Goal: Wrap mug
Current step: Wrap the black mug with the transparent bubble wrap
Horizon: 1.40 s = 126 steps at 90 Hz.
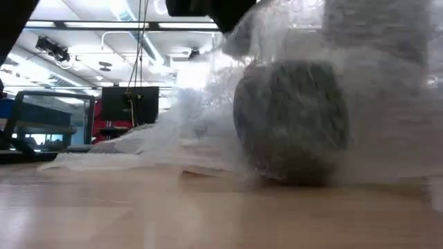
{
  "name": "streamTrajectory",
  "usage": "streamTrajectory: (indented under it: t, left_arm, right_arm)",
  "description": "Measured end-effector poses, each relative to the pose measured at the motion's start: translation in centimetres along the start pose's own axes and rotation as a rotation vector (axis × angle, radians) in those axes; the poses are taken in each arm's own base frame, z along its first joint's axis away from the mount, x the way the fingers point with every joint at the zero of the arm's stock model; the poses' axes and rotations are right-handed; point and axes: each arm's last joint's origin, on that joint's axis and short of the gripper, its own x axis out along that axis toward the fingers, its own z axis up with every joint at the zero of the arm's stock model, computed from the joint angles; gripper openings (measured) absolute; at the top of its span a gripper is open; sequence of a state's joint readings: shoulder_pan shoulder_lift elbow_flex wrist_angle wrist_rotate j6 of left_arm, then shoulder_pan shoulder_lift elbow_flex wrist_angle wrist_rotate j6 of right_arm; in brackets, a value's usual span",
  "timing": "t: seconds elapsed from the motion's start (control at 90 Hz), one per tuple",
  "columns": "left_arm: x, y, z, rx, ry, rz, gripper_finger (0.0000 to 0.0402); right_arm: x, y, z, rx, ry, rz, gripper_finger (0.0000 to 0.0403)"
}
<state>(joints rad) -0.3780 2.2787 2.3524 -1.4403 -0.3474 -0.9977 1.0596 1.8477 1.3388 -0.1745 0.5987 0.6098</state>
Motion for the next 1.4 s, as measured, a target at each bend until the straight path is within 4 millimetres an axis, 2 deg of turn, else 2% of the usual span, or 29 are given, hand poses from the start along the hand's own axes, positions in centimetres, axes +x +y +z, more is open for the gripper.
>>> streamTrajectory:
  t: [0.244,0.489,0.644,0.889,1.078,1.267,1.4]
  left_arm:
    - [-0.2,-0.2,-0.4,0.006,0.026,-0.020,0.0000]
    - [-1.2,-0.7,-3.1,0.047,0.114,0.028,0.0000]
    - [-1.7,-1.2,-4.4,0.055,0.121,0.036,0.0000]
    - [-2.0,-1.4,-4.9,0.046,0.113,0.034,0.0000]
    - [-2.5,-2.0,-6.0,0.066,0.125,0.018,0.0000]
    - [-2.9,-2.4,-7.0,0.068,0.124,0.007,0.0000]
    - [-3.1,-2.9,-7.6,0.076,0.137,-0.024,0.0000]
  right_arm:
    - [1.1,-3.8,-0.1,-0.012,0.011,-0.345,0.0000]
    - [2.1,-8.3,0.2,0.014,0.146,-0.533,0.0000]
    - [2.8,-9.9,1.0,0.007,0.163,-0.565,0.0000]
    - [4.0,-12.6,2.3,-0.014,0.179,-0.604,0.0000]
    - [4.2,-13.0,3.0,-0.022,0.192,-0.587,0.0000]
    - [3.6,-12.7,5.3,-0.088,0.165,-0.605,0.0000]
    - [4.0,-14.5,6.2,-0.108,0.176,-0.654,0.0000]
